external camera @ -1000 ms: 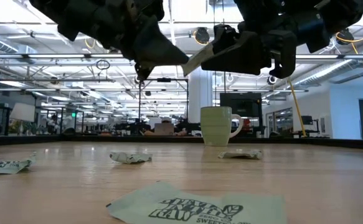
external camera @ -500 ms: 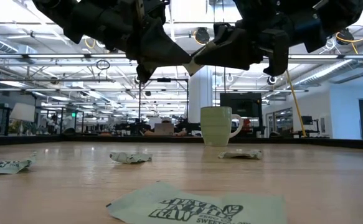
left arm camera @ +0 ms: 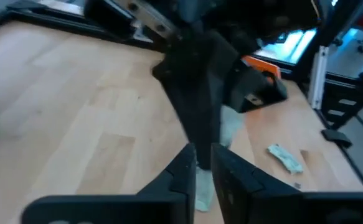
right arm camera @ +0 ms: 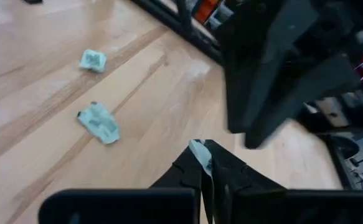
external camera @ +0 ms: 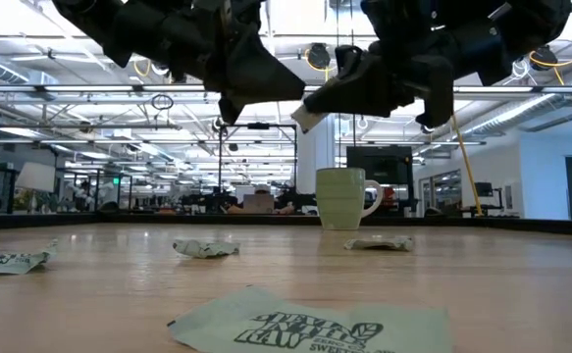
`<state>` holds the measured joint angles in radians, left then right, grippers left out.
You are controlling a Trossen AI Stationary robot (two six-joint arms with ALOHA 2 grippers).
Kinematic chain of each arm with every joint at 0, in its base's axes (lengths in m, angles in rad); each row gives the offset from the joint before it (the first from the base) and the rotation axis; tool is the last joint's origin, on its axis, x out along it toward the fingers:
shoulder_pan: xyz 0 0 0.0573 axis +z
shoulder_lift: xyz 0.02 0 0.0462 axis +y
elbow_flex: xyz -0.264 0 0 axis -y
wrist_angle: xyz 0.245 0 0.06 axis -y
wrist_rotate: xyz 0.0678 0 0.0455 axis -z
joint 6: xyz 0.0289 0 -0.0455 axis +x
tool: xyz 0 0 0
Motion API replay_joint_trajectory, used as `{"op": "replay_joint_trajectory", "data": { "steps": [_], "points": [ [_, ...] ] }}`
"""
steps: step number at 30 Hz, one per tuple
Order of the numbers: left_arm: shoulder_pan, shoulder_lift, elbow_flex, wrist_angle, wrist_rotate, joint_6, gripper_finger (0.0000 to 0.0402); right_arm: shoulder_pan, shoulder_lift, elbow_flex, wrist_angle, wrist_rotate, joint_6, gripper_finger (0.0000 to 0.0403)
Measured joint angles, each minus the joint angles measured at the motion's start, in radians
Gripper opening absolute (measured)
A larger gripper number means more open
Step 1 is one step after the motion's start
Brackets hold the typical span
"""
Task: Pick and place Stevia / Truvia into bins
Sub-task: Put the stevia packet into the orange bin
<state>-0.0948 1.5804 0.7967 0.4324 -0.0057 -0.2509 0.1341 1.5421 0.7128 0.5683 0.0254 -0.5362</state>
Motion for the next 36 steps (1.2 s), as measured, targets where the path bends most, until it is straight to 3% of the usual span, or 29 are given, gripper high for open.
{"op": "replay_joint_trajectory", "data": {
  "steps": [4,11,15,18,23,31,36],
  "points": [
    [0.000,-0.001,0.000,-0.012,-0.010,0.008,0.0078,-0.001,-0.001,0.000,-0.063,0.012,0.000,0.0004],
    [0.000,-0.001,0.000,-0.050,-0.008,0.008,0.0085,0.017,-0.030,0.004,-0.243,0.211,-0.003,0.0005],
    [0.000,0.000,0.000,-0.086,-0.029,0.008,0.0085,0.084,-0.121,0.039,-0.402,0.201,0.025,0.0007],
    [-0.001,0.000,0.000,-0.119,-0.053,0.009,0.0085,0.144,-0.208,0.070,-0.530,0.180,0.134,0.0008],
    [0.005,0.000,0.000,-0.144,-0.065,0.021,0.0085,0.220,-0.339,0.104,-0.796,0.100,0.509,0.0008],
    [0.023,0.000,0.000,-0.146,-0.093,0.021,0.0085,0.309,-0.473,0.105,-1.280,-0.139,1.458,0.0008],
    [0.030,0.000,0.000,-0.147,-0.093,0.047,0.0085,0.414,-0.507,0.105,-1.467,-0.188,1.815,0.0008]
  ]
}}
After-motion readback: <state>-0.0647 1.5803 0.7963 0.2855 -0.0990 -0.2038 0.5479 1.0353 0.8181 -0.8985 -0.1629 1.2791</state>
